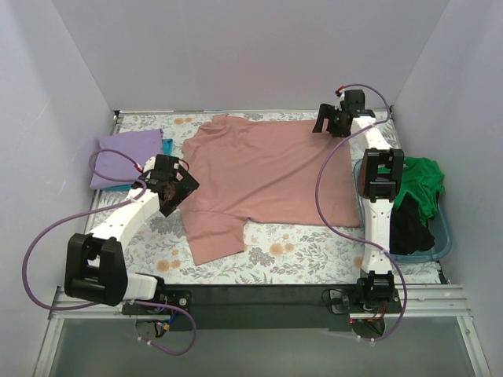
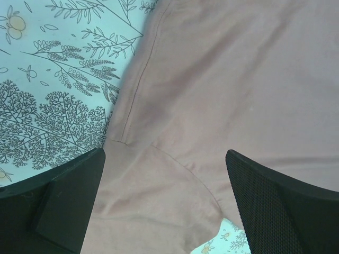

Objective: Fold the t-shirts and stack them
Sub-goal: Flatten the tshirt out

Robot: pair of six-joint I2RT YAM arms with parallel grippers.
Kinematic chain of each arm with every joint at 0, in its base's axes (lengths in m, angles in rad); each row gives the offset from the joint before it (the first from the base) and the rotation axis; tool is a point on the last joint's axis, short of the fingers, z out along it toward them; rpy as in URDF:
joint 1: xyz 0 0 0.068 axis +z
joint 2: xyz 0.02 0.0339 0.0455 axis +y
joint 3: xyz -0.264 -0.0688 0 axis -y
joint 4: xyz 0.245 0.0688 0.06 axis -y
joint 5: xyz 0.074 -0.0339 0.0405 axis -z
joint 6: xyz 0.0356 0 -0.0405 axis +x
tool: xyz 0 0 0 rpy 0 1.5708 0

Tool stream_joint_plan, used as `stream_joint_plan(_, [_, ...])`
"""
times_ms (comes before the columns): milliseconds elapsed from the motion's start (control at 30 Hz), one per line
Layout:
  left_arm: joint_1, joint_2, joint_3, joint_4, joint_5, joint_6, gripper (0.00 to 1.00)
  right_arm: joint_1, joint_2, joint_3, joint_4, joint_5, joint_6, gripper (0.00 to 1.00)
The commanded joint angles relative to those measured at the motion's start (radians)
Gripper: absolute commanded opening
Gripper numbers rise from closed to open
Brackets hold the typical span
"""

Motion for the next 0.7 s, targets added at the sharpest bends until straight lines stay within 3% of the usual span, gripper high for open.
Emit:
stream_joint_plan(0, [0.0,0.021,-0.01,0.012,0.04,0.002,0.98,-0.008,0.044,-0.006,-0.027,-0.038,-0.054,0.98])
stream_joint_plan(200, [-0.003,-0.024,-0.026,-0.014,0.08,-0.012,0.98,0.002,-0.062,-0.018,-0.025,-0.081,-0.09,0.98])
stream_joint_plan(367, [-0.029,-0.102,-0.061,-0.13,0.101,-0.053,0.98,0.03,-0.273,-0.107,-0.06,-0.005,-0.081,0.98])
stream_joint_plan(667, [-0.137,-0.299,-0.263,-0.311,0.158,-0.196,0.98,0.175,-0.802,-0.775,-0.008,0.166,0.031,0.98])
